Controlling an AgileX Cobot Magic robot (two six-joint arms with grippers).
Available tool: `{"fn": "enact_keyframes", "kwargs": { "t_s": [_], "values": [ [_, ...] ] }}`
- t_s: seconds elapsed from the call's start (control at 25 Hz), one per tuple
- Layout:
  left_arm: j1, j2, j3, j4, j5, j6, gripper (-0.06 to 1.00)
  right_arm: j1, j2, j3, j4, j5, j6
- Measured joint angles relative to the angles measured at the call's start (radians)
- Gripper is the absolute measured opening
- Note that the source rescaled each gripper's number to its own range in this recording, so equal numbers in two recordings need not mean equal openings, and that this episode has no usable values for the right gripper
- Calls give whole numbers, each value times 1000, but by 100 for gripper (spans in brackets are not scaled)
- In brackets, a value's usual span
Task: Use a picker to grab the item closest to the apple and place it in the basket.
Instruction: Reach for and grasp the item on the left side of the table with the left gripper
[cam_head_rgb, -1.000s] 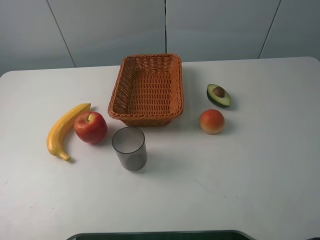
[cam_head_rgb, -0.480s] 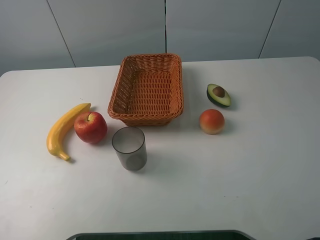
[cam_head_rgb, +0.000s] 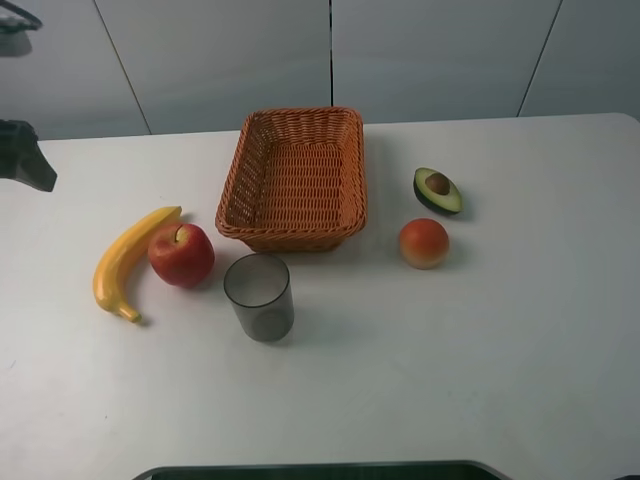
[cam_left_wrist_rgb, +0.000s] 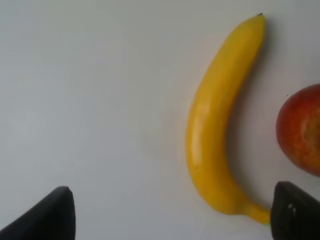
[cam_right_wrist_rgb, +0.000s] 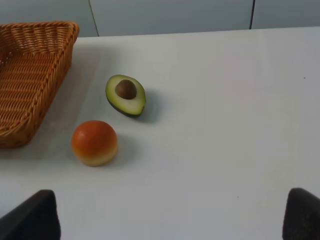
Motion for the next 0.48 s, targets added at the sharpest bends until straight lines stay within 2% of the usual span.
{"fn": "enact_keyframes", "kwargs": {
  "t_s": [0.28,0.48],
  "values": [
    [0,257,-13,-38,-24,46,100,0,0,0,0,0,0],
    [0,357,-13,-49,-87,59,100,0,0,0,0,0,0]
  ]
}}
